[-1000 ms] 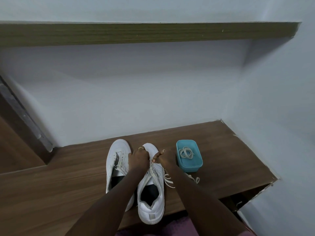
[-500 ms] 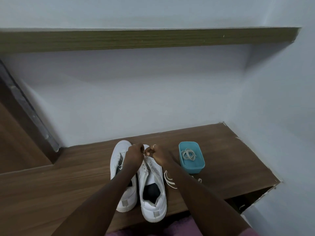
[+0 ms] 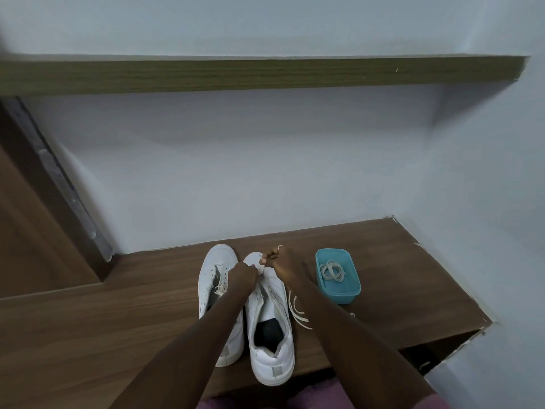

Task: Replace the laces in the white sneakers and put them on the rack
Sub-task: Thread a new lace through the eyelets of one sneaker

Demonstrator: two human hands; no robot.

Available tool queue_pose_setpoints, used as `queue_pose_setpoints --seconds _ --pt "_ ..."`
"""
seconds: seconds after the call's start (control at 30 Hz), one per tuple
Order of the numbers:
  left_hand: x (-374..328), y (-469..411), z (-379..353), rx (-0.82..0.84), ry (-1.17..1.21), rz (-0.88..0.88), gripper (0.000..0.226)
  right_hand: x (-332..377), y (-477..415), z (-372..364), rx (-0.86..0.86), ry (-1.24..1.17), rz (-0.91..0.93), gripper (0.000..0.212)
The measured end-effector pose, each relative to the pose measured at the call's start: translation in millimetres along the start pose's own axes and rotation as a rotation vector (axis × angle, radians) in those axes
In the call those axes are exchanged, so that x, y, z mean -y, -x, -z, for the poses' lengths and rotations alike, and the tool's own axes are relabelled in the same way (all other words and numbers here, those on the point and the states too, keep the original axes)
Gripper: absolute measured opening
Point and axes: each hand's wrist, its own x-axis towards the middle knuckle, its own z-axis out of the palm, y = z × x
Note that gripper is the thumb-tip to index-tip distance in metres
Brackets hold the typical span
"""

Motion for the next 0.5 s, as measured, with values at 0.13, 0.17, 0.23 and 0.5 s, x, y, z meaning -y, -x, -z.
queue_pose_setpoints --seconds 0.13,0.17,0.23,0.5 --pt "5 7 -6 0.039 -0.009 0.01 0.034 10 0 2 0.002 -0.06 0.033 0.005" --pt "5 9 -6 0.014 -0.047 -0.002 0.039 16 0 2 -0.008 -0.087 0.042 0.008" --pt "6 8 -7 -0.016 -0.028 0.015 0.038 28 -3 1 0.009 -0.188 0.079 0.018" --pt "17 10 -12 -0.055 0.001 -0.049 0.036 22 -4 0 0.119 -0.088 0.041 0.015"
